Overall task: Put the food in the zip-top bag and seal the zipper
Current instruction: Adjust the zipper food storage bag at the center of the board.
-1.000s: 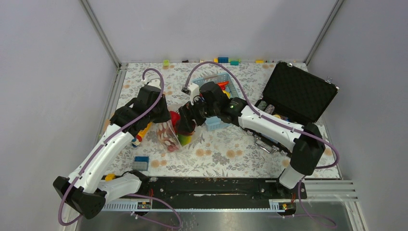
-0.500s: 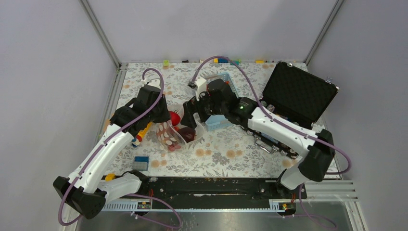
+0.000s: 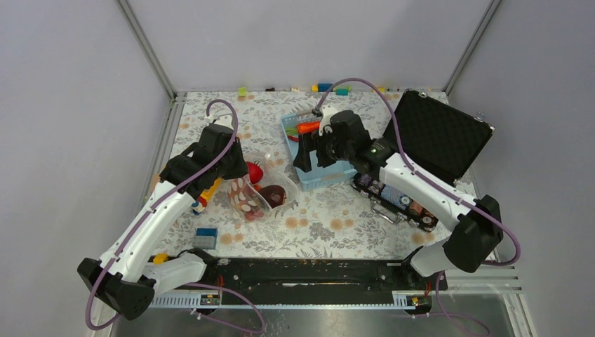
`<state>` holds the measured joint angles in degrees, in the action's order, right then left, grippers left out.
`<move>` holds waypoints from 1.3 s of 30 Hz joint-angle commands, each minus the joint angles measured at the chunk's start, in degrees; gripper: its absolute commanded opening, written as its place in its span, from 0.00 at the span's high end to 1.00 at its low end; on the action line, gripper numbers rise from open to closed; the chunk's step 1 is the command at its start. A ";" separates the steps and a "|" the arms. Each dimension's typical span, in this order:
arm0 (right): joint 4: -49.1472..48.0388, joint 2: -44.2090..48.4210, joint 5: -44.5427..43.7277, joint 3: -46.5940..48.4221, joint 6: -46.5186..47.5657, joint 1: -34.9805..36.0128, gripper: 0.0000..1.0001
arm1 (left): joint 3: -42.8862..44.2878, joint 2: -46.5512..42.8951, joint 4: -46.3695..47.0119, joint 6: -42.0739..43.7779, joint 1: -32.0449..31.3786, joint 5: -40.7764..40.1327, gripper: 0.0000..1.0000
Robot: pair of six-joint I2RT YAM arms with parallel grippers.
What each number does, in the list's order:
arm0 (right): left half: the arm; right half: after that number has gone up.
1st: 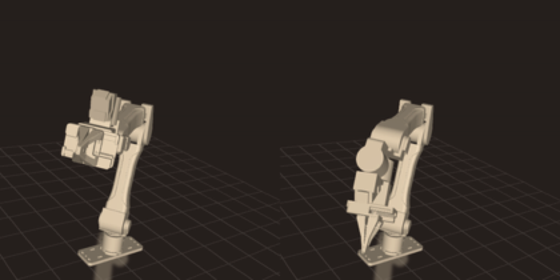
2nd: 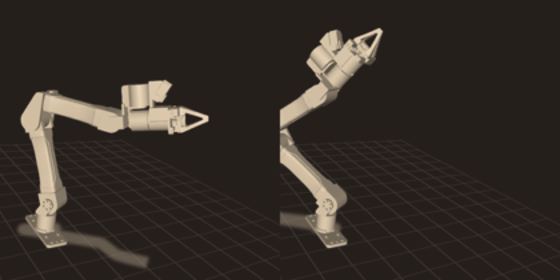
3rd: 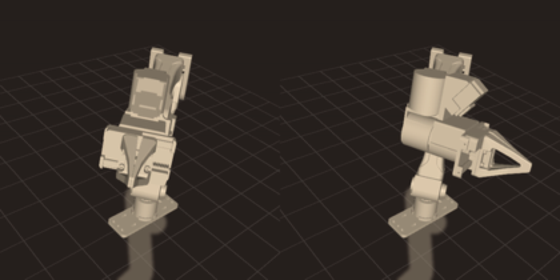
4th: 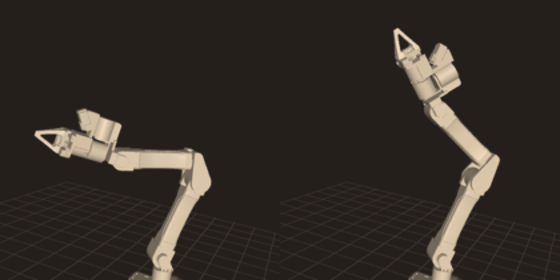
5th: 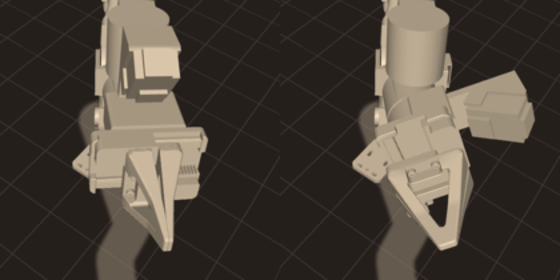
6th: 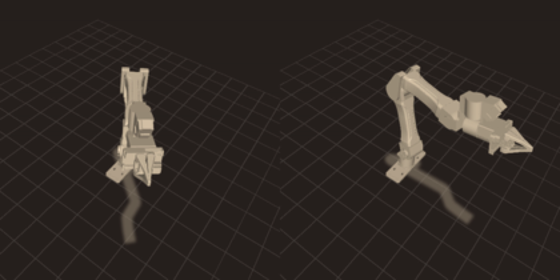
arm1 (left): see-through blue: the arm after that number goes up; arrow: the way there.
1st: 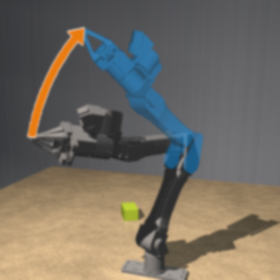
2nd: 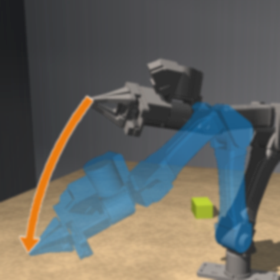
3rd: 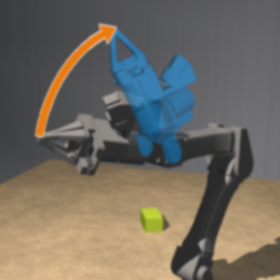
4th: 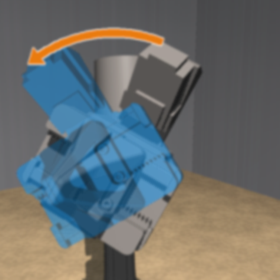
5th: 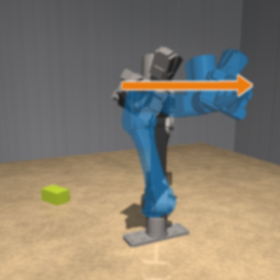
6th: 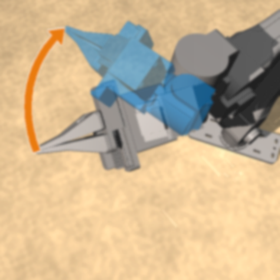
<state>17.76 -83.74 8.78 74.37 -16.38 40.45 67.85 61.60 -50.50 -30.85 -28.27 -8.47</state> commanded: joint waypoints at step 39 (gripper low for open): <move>-3.63 -4.24 26.28 11.90 -2.43 6.11 1.00 | -0.81 -3.88 3.64 1.31 1.28 2.81 1.00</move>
<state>14.68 -91.13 32.80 82.11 -18.87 46.35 67.02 59.68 -49.63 -30.20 -27.51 -6.39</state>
